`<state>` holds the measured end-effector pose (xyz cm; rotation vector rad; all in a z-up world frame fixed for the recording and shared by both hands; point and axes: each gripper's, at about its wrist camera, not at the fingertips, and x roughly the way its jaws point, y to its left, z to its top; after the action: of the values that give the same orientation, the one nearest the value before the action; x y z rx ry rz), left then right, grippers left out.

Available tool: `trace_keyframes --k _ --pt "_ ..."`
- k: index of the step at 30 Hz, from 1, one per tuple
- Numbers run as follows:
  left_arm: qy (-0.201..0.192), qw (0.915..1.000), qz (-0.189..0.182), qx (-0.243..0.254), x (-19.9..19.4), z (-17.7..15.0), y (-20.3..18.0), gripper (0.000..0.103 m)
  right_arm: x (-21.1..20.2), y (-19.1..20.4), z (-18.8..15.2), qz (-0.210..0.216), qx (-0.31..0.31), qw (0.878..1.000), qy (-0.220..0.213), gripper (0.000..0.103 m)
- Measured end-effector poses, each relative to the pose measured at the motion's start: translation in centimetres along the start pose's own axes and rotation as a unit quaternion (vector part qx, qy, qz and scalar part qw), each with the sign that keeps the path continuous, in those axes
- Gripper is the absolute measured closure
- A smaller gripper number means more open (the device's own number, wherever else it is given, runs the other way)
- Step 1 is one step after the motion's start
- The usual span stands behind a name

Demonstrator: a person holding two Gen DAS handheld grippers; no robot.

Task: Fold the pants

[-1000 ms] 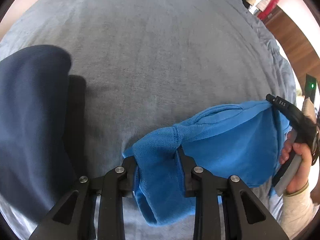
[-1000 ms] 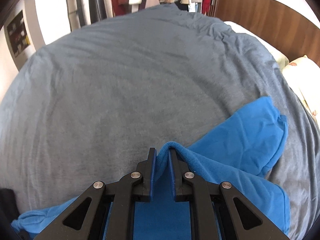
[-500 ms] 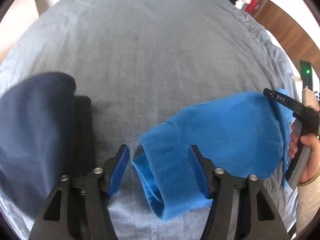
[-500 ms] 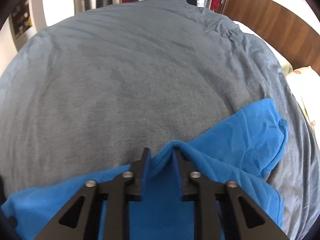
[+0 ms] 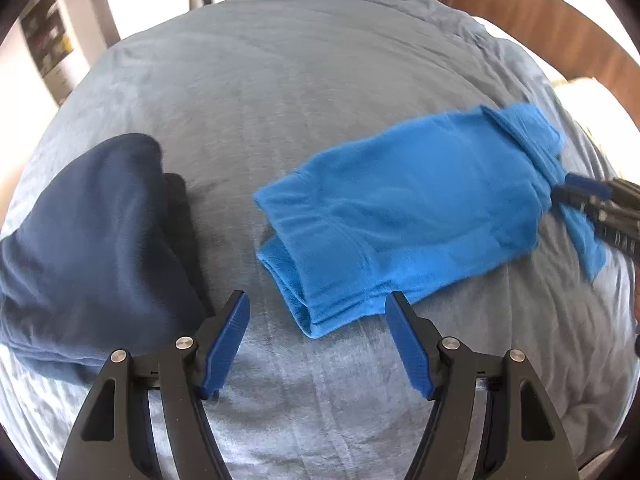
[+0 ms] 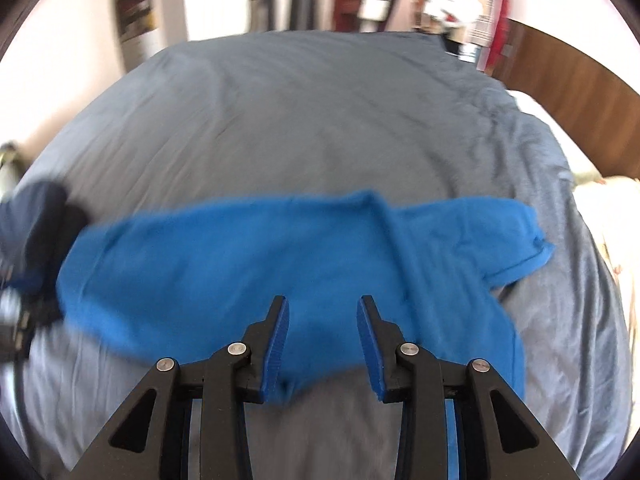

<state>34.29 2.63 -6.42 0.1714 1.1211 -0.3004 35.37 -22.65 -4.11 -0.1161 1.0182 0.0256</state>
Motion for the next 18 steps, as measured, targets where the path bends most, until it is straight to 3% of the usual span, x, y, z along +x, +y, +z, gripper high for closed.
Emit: trace_keyframes --k 4,9,18 --pt "0.003 0.9999 0.000 0.017 0.6 -0.6 -0.7 0.034 0.7 1.1 -2.6 0.043 -0.042 0.997 0.040 0.068" --pt "0.008 0.9997 -0.012 0.020 1.7 -0.8 -0.9 0.034 1.8 1.8 -3.2 0.081 -0.068 0.993 0.048 0.068" --pt "0.010 0.9992 -0.027 0.027 3.3 -0.4 -1.2 0.045 5.3 1.1 -3.8 0.124 -0.041 0.987 0.091 0.073"
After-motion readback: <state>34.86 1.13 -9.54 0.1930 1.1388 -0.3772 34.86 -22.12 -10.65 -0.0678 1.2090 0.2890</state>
